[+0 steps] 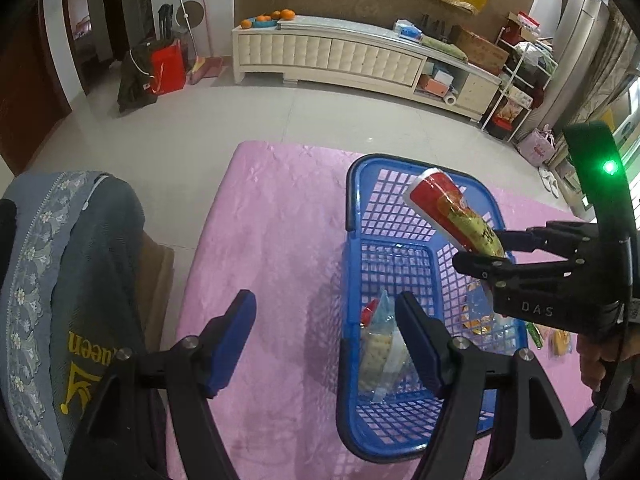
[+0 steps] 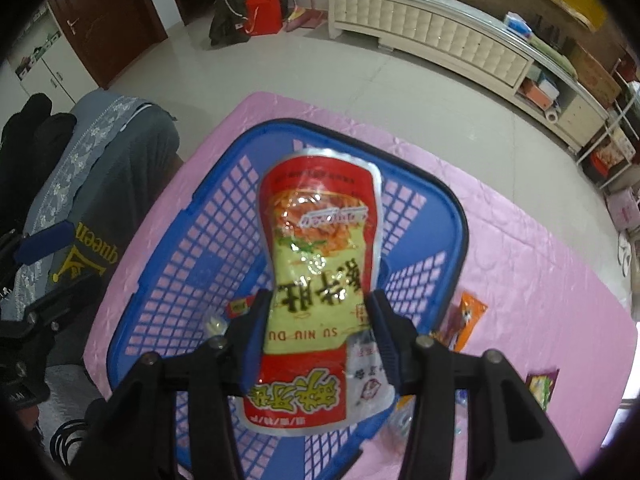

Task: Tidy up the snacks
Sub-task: 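Lower the spicy beef pouch into the blue basket and open the right tool, then move both tools away from the basket over the remaining snacks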

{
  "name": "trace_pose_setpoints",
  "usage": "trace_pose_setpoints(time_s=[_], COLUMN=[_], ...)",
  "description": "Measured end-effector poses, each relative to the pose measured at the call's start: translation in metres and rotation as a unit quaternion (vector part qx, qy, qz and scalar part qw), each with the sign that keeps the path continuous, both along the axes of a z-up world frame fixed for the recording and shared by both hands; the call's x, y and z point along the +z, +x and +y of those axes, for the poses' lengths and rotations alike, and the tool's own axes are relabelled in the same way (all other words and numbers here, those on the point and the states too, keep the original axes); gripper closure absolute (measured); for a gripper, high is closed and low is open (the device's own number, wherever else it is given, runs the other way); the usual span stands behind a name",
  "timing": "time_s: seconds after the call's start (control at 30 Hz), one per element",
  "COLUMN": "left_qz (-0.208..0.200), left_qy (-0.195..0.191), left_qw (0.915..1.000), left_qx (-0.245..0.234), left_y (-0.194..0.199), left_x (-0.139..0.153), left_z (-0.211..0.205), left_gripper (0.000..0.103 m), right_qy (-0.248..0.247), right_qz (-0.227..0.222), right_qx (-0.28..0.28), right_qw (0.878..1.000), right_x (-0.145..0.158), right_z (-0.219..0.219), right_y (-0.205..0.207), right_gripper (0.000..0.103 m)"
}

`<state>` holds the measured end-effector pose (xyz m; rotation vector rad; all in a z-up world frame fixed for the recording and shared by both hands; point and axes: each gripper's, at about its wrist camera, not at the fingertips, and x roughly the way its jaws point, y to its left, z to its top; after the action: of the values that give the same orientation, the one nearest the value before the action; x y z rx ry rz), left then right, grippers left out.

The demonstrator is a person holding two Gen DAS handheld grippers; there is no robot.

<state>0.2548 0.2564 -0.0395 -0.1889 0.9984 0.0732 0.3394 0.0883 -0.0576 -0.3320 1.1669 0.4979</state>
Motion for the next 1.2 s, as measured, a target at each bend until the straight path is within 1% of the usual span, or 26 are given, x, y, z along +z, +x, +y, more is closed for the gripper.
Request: trace_pose_setpoints(time_s=[0.1, 0.13, 0.17, 0.23, 0.3, 0.43, 0.63, 0.8, 0.93, 1.07, 1.13, 1.2], left_qz=[0.005, 0.006, 0.006, 0.006, 0.006, 0.006, -0.004, -0.018, -0.025, -0.036, -0.040, -0.046], left_qy=[-0.005, -0.006, -0.006, -0.006, -0.006, -0.007, -0.006, 0.005, 0.015, 0.015, 0.019, 0.026], left_qw=[1.0000, 1.0000, 1.0000, 1.0000, 1.0000, 0.9999, 1.0000, 0.9996, 0.9988, 0.9979, 0.9973, 0.9962], left_qx=[0.002, 0.002, 0.001, 0.002, 0.002, 0.004, -0.003, -0.022, -0.038, -0.053, -0.059, -0.069], left_y=[0.002, 0.002, 0.002, 0.000, -0.003, -0.009, -0.020, -0.031, -0.038, -0.049, -0.052, -0.057], left_x=[-0.004, -0.004, -0.005, -0.003, -0.002, 0.003, 0.019, 0.036, 0.050, 0.063, 0.067, 0.072], left_z=[0.000, 0.000, -0.001, -0.002, -0.004, -0.007, -0.022, -0.049, -0.072, -0.096, -0.106, -0.120], left_gripper=[0.033, 0.033, 0.033, 0.033, 0.033, 0.033, 0.033, 0.033, 0.033, 0.033, 0.028, 0.028], right_qy=[-0.014, -0.019, -0.027, -0.043, -0.048, -0.039, -0.016, 0.003, 0.024, 0.025, 0.027, 0.030], right_qz=[-0.012, -0.017, -0.022, -0.033, -0.042, -0.035, -0.031, -0.035, -0.037, -0.044, -0.052, -0.056], right_qx=[0.015, 0.018, 0.018, 0.022, 0.023, 0.018, 0.014, 0.002, -0.015, -0.030, -0.037, -0.045], right_qw=[1.000, 1.000, 0.999, 0.998, 0.998, 0.998, 0.999, 0.999, 0.999, 0.998, 0.998, 0.997], right_x=[0.000, 0.000, -0.001, -0.002, -0.001, 0.005, 0.026, 0.045, 0.059, 0.069, 0.075, 0.079], right_z=[0.007, 0.008, 0.009, 0.011, 0.010, -0.003, -0.031, -0.058, -0.088, -0.110, -0.125, -0.139], right_y=[0.004, 0.006, 0.007, 0.007, 0.005, -0.006, -0.026, -0.044, -0.056, -0.069, -0.079, -0.085], right_gripper=[0.049, 0.042, 0.039, 0.026, 0.021, 0.021, 0.021, 0.021, 0.021, 0.021, 0.021, 0.021])
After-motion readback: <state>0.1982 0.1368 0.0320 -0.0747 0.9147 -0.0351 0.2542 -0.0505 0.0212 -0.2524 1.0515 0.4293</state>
